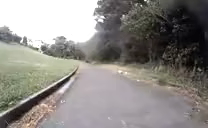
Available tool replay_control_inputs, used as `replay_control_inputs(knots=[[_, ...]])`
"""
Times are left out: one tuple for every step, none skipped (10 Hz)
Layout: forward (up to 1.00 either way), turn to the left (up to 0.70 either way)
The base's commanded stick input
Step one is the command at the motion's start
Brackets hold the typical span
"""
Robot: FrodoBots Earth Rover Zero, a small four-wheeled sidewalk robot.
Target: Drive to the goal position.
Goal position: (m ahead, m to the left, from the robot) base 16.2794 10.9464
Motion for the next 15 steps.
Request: replay_control_inputs(knots=[[0.5, 0.0], [0.5, 0.0], [0.5, 0.0], [0.5, 0.0], [0.5, 0.0], [0.5, 0.0], [0.5, 0.0], [0.5, 0.0], [0.5, 0.0], [0.5, 0.0], [0.5, 0.0], [0.5, 0.0], [0.5, 0.0], [0.5, 0.0], [0.5, 0.0]])
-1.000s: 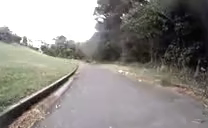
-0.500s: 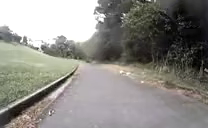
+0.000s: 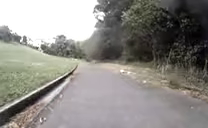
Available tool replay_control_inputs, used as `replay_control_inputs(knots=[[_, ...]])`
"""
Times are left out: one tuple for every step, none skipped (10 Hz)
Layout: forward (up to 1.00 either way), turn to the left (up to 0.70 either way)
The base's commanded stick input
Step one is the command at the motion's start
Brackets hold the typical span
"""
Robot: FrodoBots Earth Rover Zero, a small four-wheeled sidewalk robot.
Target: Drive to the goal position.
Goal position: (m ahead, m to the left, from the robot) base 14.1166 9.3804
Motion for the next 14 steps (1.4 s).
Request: replay_control_inputs(knots=[[0.5, 0.0], [0.5, 0.0], [0.5, 0.11], [0.5, 0.23], [0.5, 0.35], [0.5, 0.47], [0.5, 0.47], [0.5, 0.42], [0.5, 0.0], [0.5, 0.0], [0.5, 0.0], [0.5, 0.0], [0.5, 0.0], [0.5, 0.0]])
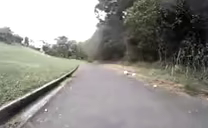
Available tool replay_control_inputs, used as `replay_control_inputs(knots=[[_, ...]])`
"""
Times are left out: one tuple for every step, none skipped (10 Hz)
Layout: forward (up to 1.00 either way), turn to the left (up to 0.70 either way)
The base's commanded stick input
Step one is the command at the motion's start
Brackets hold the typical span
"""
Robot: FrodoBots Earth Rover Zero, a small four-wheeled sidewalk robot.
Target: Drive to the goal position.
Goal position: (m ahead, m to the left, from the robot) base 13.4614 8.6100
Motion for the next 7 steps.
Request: replay_control_inputs(knots=[[0.5, 0.0], [0.5, 0.0], [0.5, 0.0], [0.5, 0.0], [0.5, 0.0], [0.5, 0.0], [0.5, 0.0]])
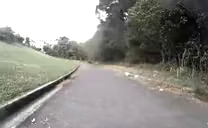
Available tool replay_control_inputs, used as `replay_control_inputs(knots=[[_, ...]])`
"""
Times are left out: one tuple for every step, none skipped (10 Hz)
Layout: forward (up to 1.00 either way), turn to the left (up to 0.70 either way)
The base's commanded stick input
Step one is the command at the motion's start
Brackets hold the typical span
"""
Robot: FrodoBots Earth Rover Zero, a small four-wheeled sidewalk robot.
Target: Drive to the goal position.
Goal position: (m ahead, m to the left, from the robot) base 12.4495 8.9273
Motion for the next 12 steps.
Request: replay_control_inputs(knots=[[0.5, 0.0], [0.5, 0.0], [0.5, 0.0], [0.5, 0.0], [0.5, 0.0], [0.5, 0.0], [0.5, 0.0], [0.5, 0.0], [0.5, 0.0], [0.5, 0.05], [0.5, 0.24], [0.5, 0.5]])
